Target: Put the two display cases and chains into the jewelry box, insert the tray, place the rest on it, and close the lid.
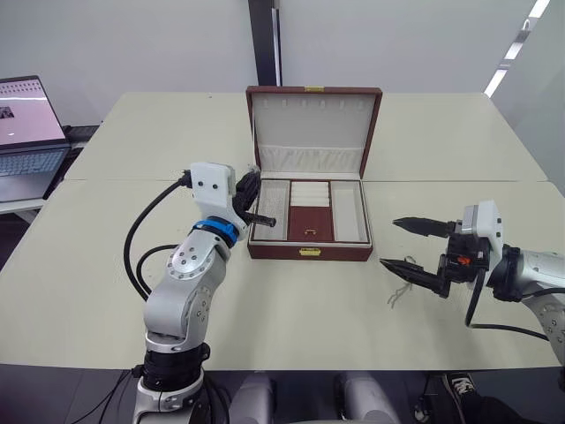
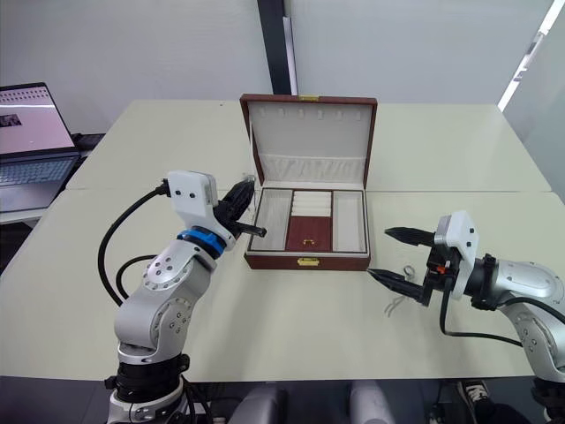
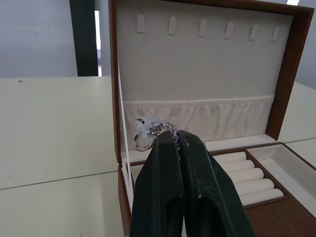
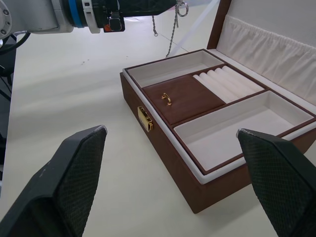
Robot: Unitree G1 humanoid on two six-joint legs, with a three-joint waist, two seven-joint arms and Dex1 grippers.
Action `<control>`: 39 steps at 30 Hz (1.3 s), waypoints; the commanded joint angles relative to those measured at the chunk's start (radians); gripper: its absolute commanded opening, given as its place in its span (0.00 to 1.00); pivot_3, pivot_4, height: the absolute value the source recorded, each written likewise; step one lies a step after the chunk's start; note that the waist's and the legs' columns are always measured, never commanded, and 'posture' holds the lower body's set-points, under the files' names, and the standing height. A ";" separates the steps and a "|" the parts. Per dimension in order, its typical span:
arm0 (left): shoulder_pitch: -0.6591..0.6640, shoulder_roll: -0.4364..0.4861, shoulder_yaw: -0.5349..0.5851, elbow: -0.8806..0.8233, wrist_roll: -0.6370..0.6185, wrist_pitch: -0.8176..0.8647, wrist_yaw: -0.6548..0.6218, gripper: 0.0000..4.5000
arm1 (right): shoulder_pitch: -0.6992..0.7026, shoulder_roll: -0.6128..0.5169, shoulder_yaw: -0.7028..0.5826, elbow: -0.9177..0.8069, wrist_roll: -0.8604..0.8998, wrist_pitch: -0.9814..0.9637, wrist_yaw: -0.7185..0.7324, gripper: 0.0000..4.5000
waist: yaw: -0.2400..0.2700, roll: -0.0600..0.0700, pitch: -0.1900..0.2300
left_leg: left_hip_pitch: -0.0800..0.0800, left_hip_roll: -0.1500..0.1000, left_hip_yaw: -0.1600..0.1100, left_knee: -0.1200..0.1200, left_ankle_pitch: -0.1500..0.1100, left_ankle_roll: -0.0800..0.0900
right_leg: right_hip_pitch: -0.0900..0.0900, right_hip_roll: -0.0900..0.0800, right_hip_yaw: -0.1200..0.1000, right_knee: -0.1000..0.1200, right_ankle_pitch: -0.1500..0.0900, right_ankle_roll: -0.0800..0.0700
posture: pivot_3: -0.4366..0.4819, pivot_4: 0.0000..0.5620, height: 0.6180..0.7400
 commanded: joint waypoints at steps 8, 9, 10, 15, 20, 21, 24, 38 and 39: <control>-0.025 -0.003 -0.019 -0.031 -0.011 0.001 -0.016 0.00 | 0.009 0.001 -0.028 -0.040 0.012 -0.009 -0.016 1.00 | 0.000 0.000 0.000 | 0.000 0.000 0.000 0.000 0.000 0.000 | 0.000 0.000 0.000 0.000 0.000 0.000 | 0.48 0.27 1.00; -0.026 -0.003 -0.018 -0.031 -0.012 0.002 -0.017 0.00 | 0.010 0.002 -0.028 -0.041 0.012 -0.010 -0.017 1.00 | 0.000 0.000 0.000 | 0.000 0.000 0.000 0.000 0.000 0.000 | 0.000 0.000 0.000 0.000 0.000 0.000 | 0.48 0.27 1.00; -0.031 -0.004 -0.019 -0.031 -0.012 -0.001 -0.021 0.00 | 0.011 0.002 -0.029 -0.041 0.013 -0.010 -0.017 1.00 | 0.001 0.000 0.000 | 0.000 0.000 0.000 0.000 0.000 0.000 | 0.000 0.000 0.000 0.000 0.000 0.000 | 0.48 0.27 1.00; -0.048 -0.010 -0.018 -0.028 -0.012 -0.001 -0.025 0.00 | 0.018 0.003 -0.031 -0.043 0.016 -0.011 -0.024 1.00 | 0.001 0.000 0.000 | 0.000 0.000 0.000 0.000 0.000 0.000 | 0.000 0.000 0.000 0.000 0.000 0.000 | 0.48 0.27 1.00; -0.055 -0.013 -0.010 -0.021 -0.015 0.011 -0.020 0.00 | 0.023 0.003 -0.031 -0.045 0.017 -0.011 -0.028 1.00 | 0.000 0.000 0.000 | 0.000 0.000 0.000 0.000 0.000 0.000 | 0.000 0.000 0.000 0.000 0.000 0.000 | 0.48 0.27 1.00; -0.051 -0.013 -0.009 -0.018 -0.013 0.012 -0.019 0.00 | 0.023 0.003 -0.031 -0.045 0.017 -0.010 -0.028 1.00 | 0.000 0.000 0.000 | 0.000 0.000 0.000 0.000 0.000 0.000 | 0.000 0.000 0.000 0.000 0.000 0.000 | 0.48 0.27 1.00; -0.027 -0.006 -0.015 -0.005 -0.001 -0.003 -0.025 0.00 | 0.023 0.002 -0.030 -0.043 0.015 -0.012 -0.027 1.00 | 0.000 0.000 0.000 | 0.000 0.000 0.000 0.000 0.000 0.000 | 0.000 0.000 0.000 0.000 0.000 0.000 | 0.48 0.27 1.00; 0.058 0.004 -0.042 0.062 0.005 -0.003 -0.071 0.00 | 0.017 -0.002 -0.029 -0.037 0.013 -0.011 -0.027 1.00 | 0.001 0.000 0.000 | 0.000 0.000 0.000 0.000 0.000 0.000 | 0.000 0.000 0.000 0.000 0.000 0.000 | 0.48 0.27 1.00; 0.058 0.007 -0.042 0.065 0.003 0.002 -0.074 0.00 | 0.017 -0.001 -0.029 -0.037 0.012 -0.011 -0.027 1.00 | 0.001 0.000 0.000 | 0.000 0.000 0.000 0.000 0.000 0.000 | 0.000 0.000 0.000 0.000 0.000 0.000 | 0.48 0.27 1.00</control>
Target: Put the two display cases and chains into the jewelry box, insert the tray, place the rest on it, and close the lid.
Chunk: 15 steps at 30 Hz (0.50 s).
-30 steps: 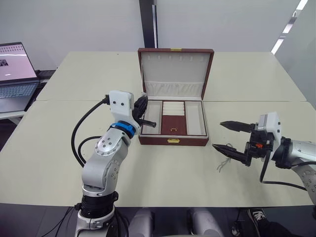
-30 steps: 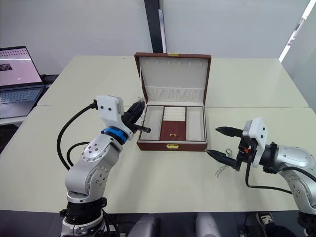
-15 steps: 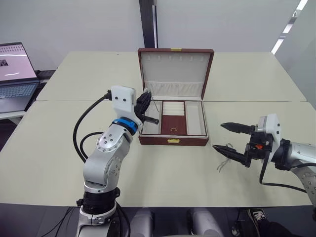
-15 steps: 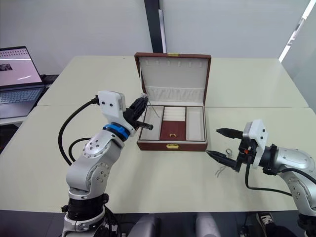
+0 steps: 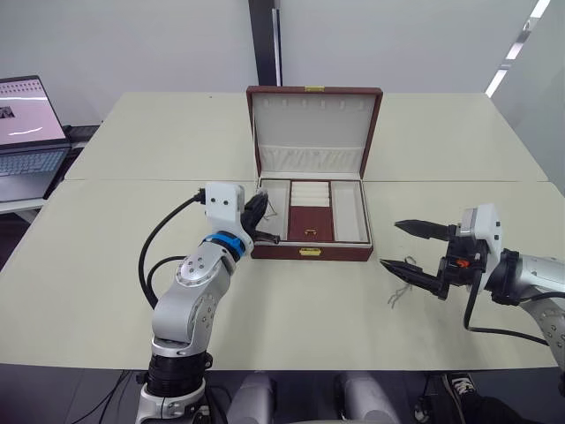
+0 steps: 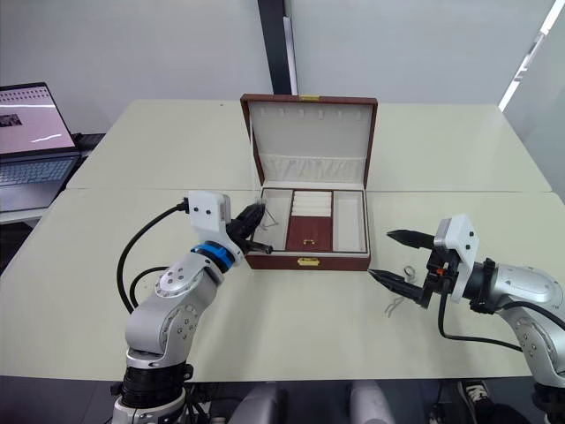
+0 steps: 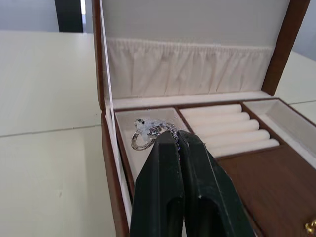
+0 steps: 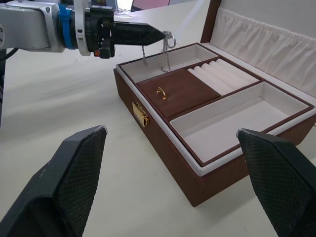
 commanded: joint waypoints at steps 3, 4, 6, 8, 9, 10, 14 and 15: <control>-0.011 0.012 -0.007 -0.010 0.000 -0.009 -0.019 0.00 | -0.011 -0.005 -0.027 -0.033 0.012 -0.011 -0.003 1.00 | 0.000 0.000 0.000 | 0.000 0.000 0.000 0.000 0.000 0.000 | 0.000 0.000 0.000 0.000 0.000 0.000 | 0.48 0.27 1.00; -0.011 0.014 -0.009 -0.010 -0.002 -0.009 -0.024 0.00 | -0.011 -0.004 -0.026 -0.034 0.011 -0.011 -0.004 1.00 | 0.000 0.000 0.000 | 0.000 0.000 0.000 0.000 0.000 0.000 | 0.000 0.000 0.000 0.000 0.000 0.000 | 0.48 0.27 1.00; -0.011 0.014 -0.012 -0.011 -0.005 -0.004 -0.031 0.00 | -0.011 -0.003 -0.025 -0.035 0.011 -0.010 -0.005 1.00 | 0.000 0.000 0.000 | 0.000 0.000 0.000 0.000 0.000 0.000 | 0.000 0.000 0.000 0.000 0.000 0.000 | 0.48 0.27 1.00; -0.011 0.012 -0.014 -0.011 -0.005 -0.002 -0.033 0.00 | -0.012 -0.002 -0.024 -0.035 0.011 -0.010 -0.006 1.00 | 0.000 0.000 0.000 | 0.000 0.000 0.000 0.000 0.000 0.000 | 0.000 0.000 0.000 0.000 0.000 0.000 | 0.48 0.27 1.00; -0.011 0.011 -0.014 -0.011 -0.005 -0.002 -0.033 0.00 | -0.012 -0.002 -0.024 -0.036 0.012 -0.010 -0.006 1.00 | 0.000 0.000 0.000 | 0.000 0.000 0.000 0.000 0.000 0.000 | 0.000 0.000 0.000 0.000 0.000 0.000 | 0.48 0.27 1.00; -0.011 0.011 -0.015 -0.011 -0.004 -0.002 -0.033 0.00 | -0.011 -0.002 -0.025 -0.037 0.012 -0.009 -0.007 1.00 | 0.000 0.000 0.000 | 0.000 0.000 0.000 0.000 0.000 0.000 | 0.000 0.000 0.000 0.000 0.000 0.000 | 0.48 0.27 1.00; -0.012 0.011 -0.017 -0.012 -0.003 -0.011 -0.037 0.15 | -0.009 -0.004 -0.029 -0.041 0.017 -0.007 -0.006 1.00 | 0.000 0.000 0.000 | 0.000 0.000 0.000 0.000 0.000 0.000 | 0.000 0.000 0.000 0.000 0.000 0.000 | 0.48 0.27 1.00; -0.011 0.011 -0.017 -0.013 -0.003 -0.015 -0.039 0.21 | -0.008 -0.005 -0.030 -0.042 0.018 -0.007 -0.005 1.00 | 0.000 0.000 0.000 | 0.000 0.000 0.000 0.000 0.000 0.000 | 0.000 0.000 0.000 0.000 0.000 0.000 | 0.48 0.27 1.00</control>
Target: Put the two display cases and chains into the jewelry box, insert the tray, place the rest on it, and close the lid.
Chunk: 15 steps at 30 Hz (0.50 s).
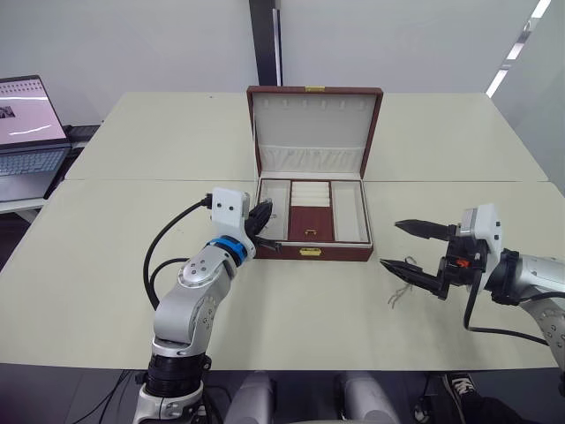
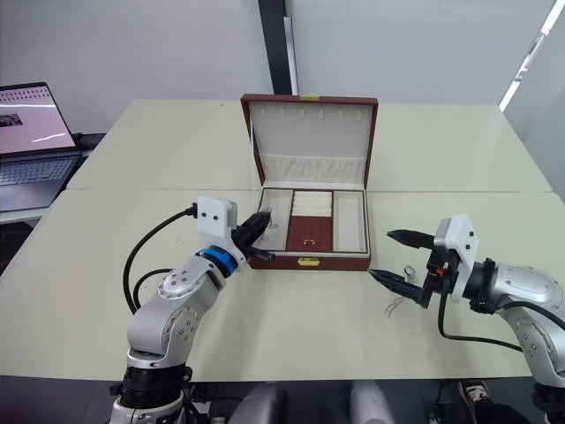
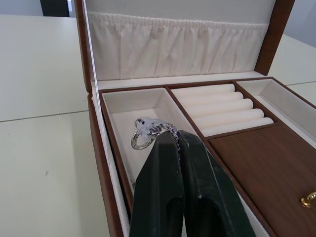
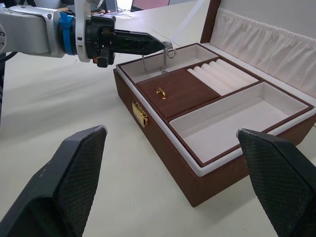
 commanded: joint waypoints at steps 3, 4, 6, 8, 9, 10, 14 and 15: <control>-0.012 0.000 -0.007 -0.028 -0.006 -0.023 -0.016 0.40 | -0.010 -0.006 -0.030 -0.038 0.017 -0.007 -0.002 1.00 | 0.000 0.000 0.000 | 0.000 0.000 0.000 0.000 0.000 0.000 | 0.000 0.000 0.000 0.000 0.000 0.000 | 0.48 0.27 1.00; -0.012 -0.002 -0.005 -0.029 -0.009 -0.024 -0.018 0.47 | -0.010 -0.006 -0.030 -0.037 0.017 -0.007 -0.002 1.00 | 0.000 0.000 0.000 | 0.000 0.000 0.000 0.000 0.000 0.000 | 0.000 0.000 0.000 0.000 0.000 0.000 | 0.48 0.27 1.00; -0.012 -0.003 0.001 -0.035 -0.021 -0.022 -0.029 0.62 | -0.011 -0.007 -0.030 -0.036 0.016 -0.008 -0.001 1.00 | 0.000 0.000 0.000 | 0.000 0.000 0.000 0.000 0.000 0.000 | 0.000 0.000 0.000 0.000 0.000 0.000 | 0.48 0.27 1.00; -0.013 -0.001 0.010 -0.042 -0.035 -0.019 -0.041 0.76 | -0.012 -0.007 -0.030 -0.034 0.016 -0.007 0.000 1.00 | 0.000 0.000 0.000 | 0.000 0.000 0.000 0.000 0.000 0.000 | 0.000 0.000 0.000 0.000 0.000 0.000 | 0.48 0.27 1.00; -0.013 0.004 0.018 -0.047 -0.050 -0.014 -0.052 0.83 | -0.012 -0.008 -0.031 -0.033 0.017 -0.007 0.000 1.00 | 0.000 0.000 0.000 | 0.000 0.000 0.000 0.000 0.000 0.000 | 0.000 0.000 0.000 0.000 0.000 0.000 | 0.48 0.27 1.00; -0.013 0.012 0.029 -0.051 -0.063 -0.011 -0.064 0.90 | -0.013 -0.008 -0.032 -0.030 0.017 -0.006 0.001 1.00 | 0.000 0.000 0.000 | 0.000 0.000 0.000 0.000 0.000 0.000 | 0.000 0.000 0.000 0.000 0.000 0.000 | 0.48 0.27 1.00; -0.011 0.118 0.128 -0.036 -0.166 -0.009 -0.196 1.00 | -0.003 -0.016 -0.055 -0.007 0.017 -0.006 0.006 1.00 | -0.004 0.000 0.000 | 0.000 0.001 0.000 0.000 0.000 0.000 | 0.000 0.000 0.000 0.000 0.000 0.000 | 0.48 0.27 1.00; -0.008 0.154 0.156 -0.024 -0.193 -0.010 -0.235 1.00 | 0.001 -0.018 -0.065 0.005 0.015 -0.007 0.009 1.00 | -0.005 0.000 0.000 | 0.000 0.001 0.000 0.000 0.000 0.000 | 0.000 0.000 0.000 0.000 0.000 0.000 | 0.48 0.27 1.00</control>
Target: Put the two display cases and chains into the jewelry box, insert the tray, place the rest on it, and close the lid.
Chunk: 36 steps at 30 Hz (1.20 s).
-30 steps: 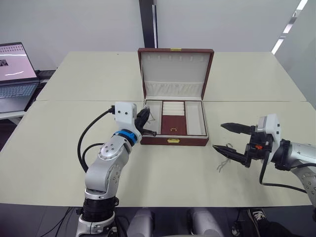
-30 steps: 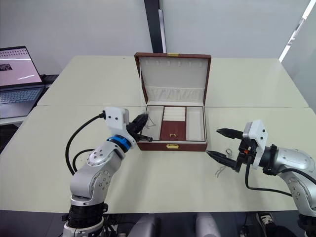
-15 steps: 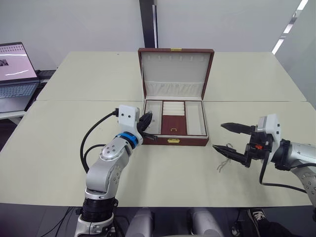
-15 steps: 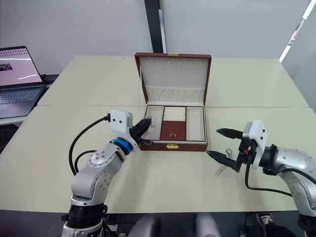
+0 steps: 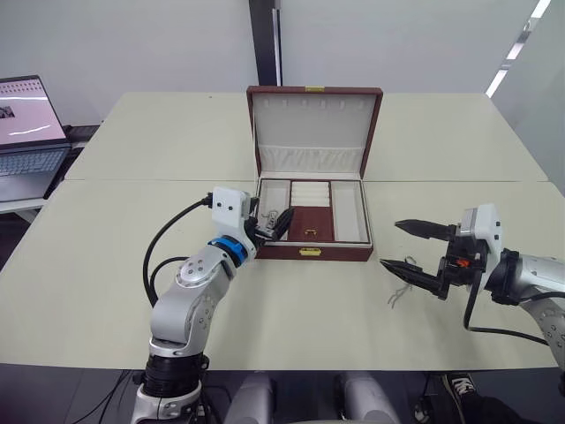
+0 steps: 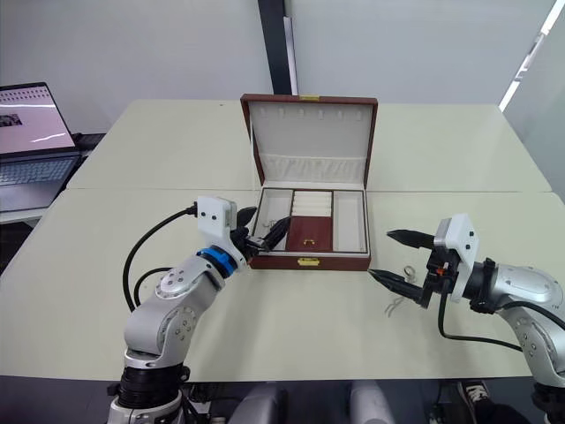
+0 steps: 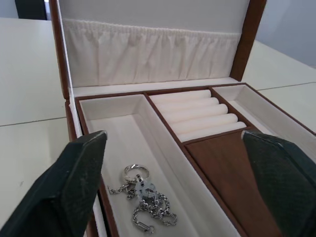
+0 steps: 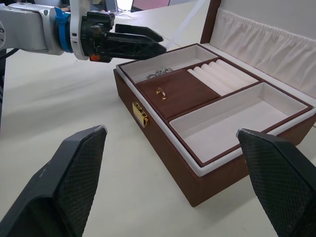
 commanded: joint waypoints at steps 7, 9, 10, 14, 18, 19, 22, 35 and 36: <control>0.045 0.344 0.269 0.148 -0.167 -0.019 -0.331 1.00 | 0.057 -0.026 -0.126 0.135 -0.028 -0.045 0.015 1.00 | 0.000 0.000 0.000 | 0.000 0.000 0.000 0.000 0.000 0.000 | 0.000 0.000 0.000 0.000 0.000 0.000 | 0.48 0.27 1.00; 0.068 0.390 0.296 0.200 -0.147 -0.052 -0.358 1.00 | 0.075 -0.025 -0.140 0.170 -0.044 -0.065 0.018 1.00 | 0.000 0.000 0.000 | 0.000 0.000 0.000 0.000 0.000 0.000 | 0.000 0.000 0.000 0.000 0.000 0.000 | 0.48 0.27 1.00; 0.079 0.404 0.303 0.219 -0.137 -0.068 -0.364 1.00 | 0.082 -0.024 -0.147 0.186 -0.051 -0.074 0.021 1.00 | 0.000 0.000 0.000 | 0.000 0.000 0.000 0.000 0.000 0.000 | 0.000 0.000 0.000 0.000 0.000 0.000 | 0.48 0.27 1.00; 0.146 0.474 0.353 0.334 -0.078 -0.168 -0.395 1.00 | 0.088 -0.015 -0.177 0.282 -0.087 -0.119 0.001 1.00 | 0.000 0.000 0.000 | 0.000 0.000 0.000 0.000 0.000 0.000 | 0.000 0.000 0.000 0.000 0.000 0.000 | 0.48 0.27 1.00; 0.199 0.512 0.416 0.451 -0.043 -0.268 -0.406 1.00 | 0.073 -0.001 -0.196 0.414 -0.142 -0.193 -0.025 1.00 | -0.003 0.000 0.000 | 0.001 0.001 0.000 -0.001 0.000 0.000 | 0.000 0.000 0.000 0.000 0.000 0.000 | 0.48 0.27 1.00; 0.209 0.515 0.424 0.464 -0.039 -0.284 -0.408 1.00 | 0.070 0.000 -0.198 0.434 -0.148 -0.204 -0.025 1.00 | -0.003 0.000 0.000 | 0.001 0.001 0.001 -0.001 0.000 0.000 | -0.001 0.000 0.000 0.000 0.000 0.000 | 0.48 0.27 1.00; 0.226 0.511 0.443 0.486 -0.032 -0.310 -0.400 1.00 | 0.061 0.007 -0.202 0.483 -0.163 -0.234 -0.025 1.00 | -0.002 0.000 0.000 | 0.000 0.000 0.001 -0.001 0.000 0.000 | -0.001 -0.001 0.000 0.000 0.000 0.000 | 0.48 0.27 1.00; 0.293 0.472 0.450 0.450 -0.038 -0.354 -0.366 1.00 | 0.052 0.025 -0.198 0.530 -0.180 -0.281 -0.044 1.00 | -0.002 0.001 0.000 | 0.001 0.001 0.001 -0.001 0.000 0.001 | 0.000 -0.001 0.001 0.000 0.000 0.000 | 0.48 0.27 1.00; 0.291 0.472 0.449 0.450 -0.036 -0.362 -0.364 1.00 | 0.055 0.026 -0.198 0.524 -0.179 -0.279 -0.047 1.00 | -0.002 0.001 0.000 | 0.001 0.001 0.001 -0.001 0.000 0.000 | 0.000 -0.001 0.001 0.000 0.000 0.000 | 0.48 0.27 1.00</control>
